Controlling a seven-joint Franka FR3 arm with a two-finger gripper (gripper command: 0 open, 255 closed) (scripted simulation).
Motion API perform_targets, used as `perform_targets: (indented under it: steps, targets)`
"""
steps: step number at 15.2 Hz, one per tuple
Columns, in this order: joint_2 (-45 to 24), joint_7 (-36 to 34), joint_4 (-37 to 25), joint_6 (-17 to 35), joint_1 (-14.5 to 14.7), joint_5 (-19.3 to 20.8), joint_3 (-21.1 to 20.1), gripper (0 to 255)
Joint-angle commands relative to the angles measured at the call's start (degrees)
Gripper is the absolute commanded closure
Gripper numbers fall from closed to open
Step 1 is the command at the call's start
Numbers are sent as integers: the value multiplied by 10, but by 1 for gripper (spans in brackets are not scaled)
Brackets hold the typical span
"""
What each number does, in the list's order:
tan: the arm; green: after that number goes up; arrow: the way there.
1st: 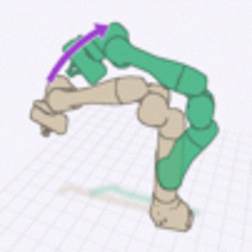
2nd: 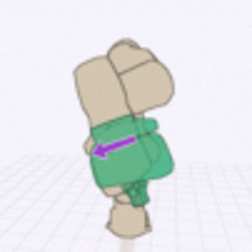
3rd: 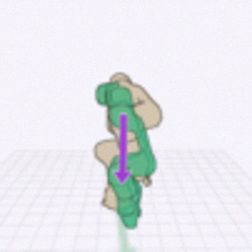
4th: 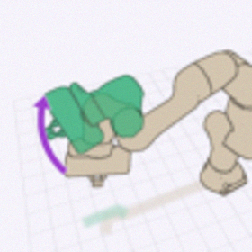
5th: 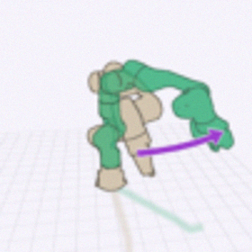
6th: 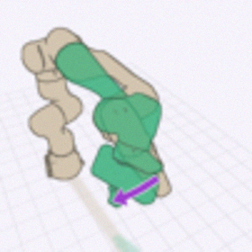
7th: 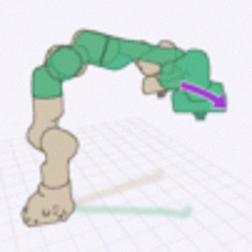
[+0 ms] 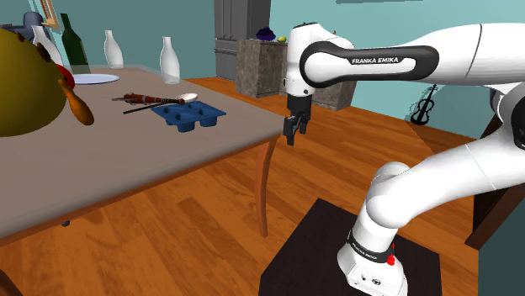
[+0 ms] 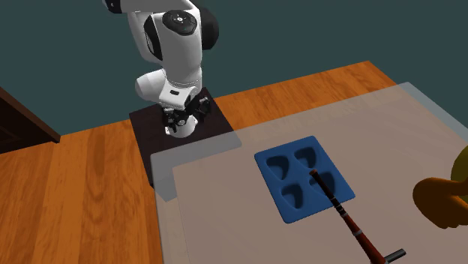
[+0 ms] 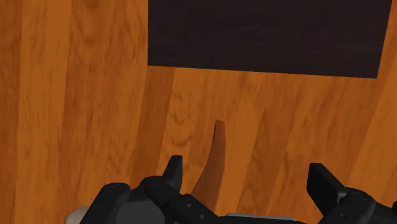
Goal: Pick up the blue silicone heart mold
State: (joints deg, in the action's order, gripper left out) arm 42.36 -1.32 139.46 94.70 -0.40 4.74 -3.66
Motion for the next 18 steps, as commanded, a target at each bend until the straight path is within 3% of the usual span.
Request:
perform_targets:
  steps: [1,11,18]
  targets:
    - [0,0,0,0,0,0,0,0]
    - [-216,94,-165,-1,52,-306,144,0]
    - [-380,170,-288,-93,34,-565,196,0]
